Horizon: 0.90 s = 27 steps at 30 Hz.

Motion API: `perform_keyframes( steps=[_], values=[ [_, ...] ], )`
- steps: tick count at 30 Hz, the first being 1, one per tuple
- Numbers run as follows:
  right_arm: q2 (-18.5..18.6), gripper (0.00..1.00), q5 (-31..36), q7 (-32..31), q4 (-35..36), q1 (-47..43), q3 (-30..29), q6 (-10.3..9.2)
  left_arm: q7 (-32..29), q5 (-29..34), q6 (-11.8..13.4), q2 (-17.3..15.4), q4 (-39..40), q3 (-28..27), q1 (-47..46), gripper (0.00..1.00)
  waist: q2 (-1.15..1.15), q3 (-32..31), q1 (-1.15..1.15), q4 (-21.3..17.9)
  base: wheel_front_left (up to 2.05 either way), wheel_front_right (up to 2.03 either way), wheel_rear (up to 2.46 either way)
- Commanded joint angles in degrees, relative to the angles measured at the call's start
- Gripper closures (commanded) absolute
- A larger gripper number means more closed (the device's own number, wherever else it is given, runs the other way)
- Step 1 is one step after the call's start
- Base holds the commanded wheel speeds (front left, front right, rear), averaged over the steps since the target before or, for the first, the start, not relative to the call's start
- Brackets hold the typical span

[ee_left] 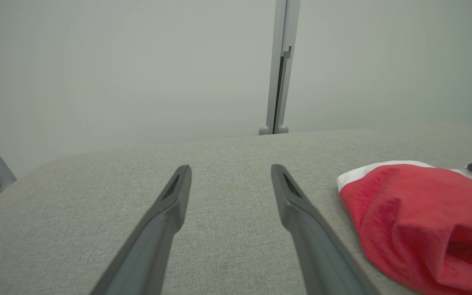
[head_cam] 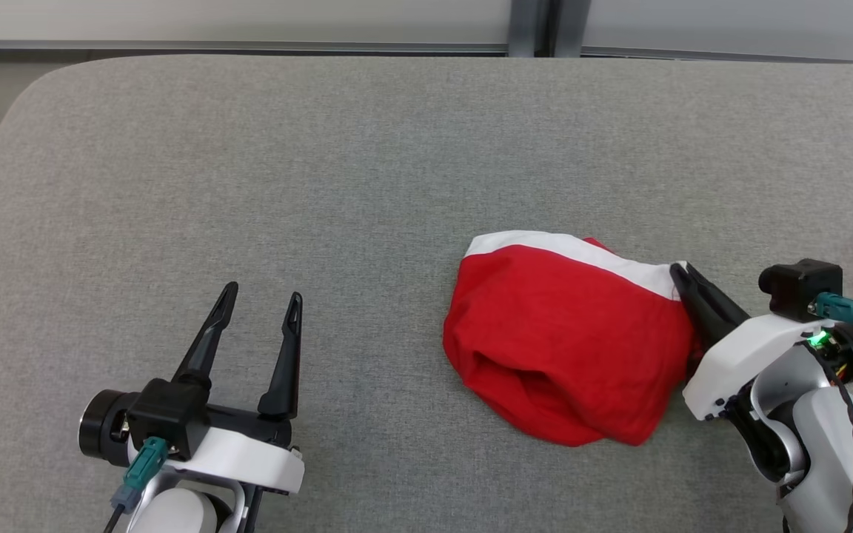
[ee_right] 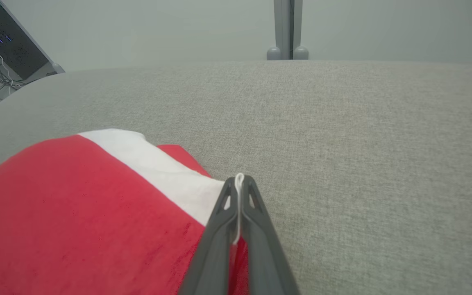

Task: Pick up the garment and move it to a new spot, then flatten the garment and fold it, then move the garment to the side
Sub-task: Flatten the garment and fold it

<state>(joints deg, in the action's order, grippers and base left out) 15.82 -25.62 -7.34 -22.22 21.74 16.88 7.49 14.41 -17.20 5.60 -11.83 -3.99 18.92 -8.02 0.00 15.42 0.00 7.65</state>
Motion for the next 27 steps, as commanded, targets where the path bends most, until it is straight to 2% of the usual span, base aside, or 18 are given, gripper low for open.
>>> perform_keyframes(
  steps=[1,10,15,20,23,27],
  values=[
    [0.8,1.0,-0.42,1.18,1.53,0.18,0.38,0.0,0.36,0.19,0.01,0.02,-0.26,-0.25,-0.83,0.0,0.0,-0.11,0.0,-0.51,0.0,0.0,0.0],
    [3.23,1.0,0.83,5.07,12.41,-3.39,-3.66,-0.01,0.63,0.32,-0.06,-0.33,-0.88,-0.62,-0.59,0.0,0.0,-1.23,0.0,-2.9,0.0,0.0,0.0],
    [3.87,1.0,1.99,1.83,16.1,-10.69,-10.61,-0.01,0.63,0.47,-0.07,-0.28,-1.05,-0.32,-0.36,0.0,0.0,-1.87,0.0,-3.52,0.0,0.0,0.0],
    [1.82,1.0,1.62,-1.89,13.0,-19.31,-15.36,-0.01,0.66,0.45,-0.21,0.06,-1.48,0.14,-0.57,0.0,0.0,-2.04,0.0,-3.59,0.0,0.0,0.0],
    [1.0,1.0,1.28,-2.13,10.12,-20.65,-15.18,0.0,0.68,0.29,-0.26,0.1,-1.68,0.21,-0.68,0.0,0.0,-1.94,0.0,-3.73,0.0,0.0,0.0],
    [-1.44,1.0,-1.22,0.84,4.43,-18.87,-13.36,-0.01,0.69,0.01,-0.37,-0.07,-2.16,0.25,-0.87,0.0,0.0,-1.89,0.0,-4.27,0.0,0.0,0.0]
  ],
)
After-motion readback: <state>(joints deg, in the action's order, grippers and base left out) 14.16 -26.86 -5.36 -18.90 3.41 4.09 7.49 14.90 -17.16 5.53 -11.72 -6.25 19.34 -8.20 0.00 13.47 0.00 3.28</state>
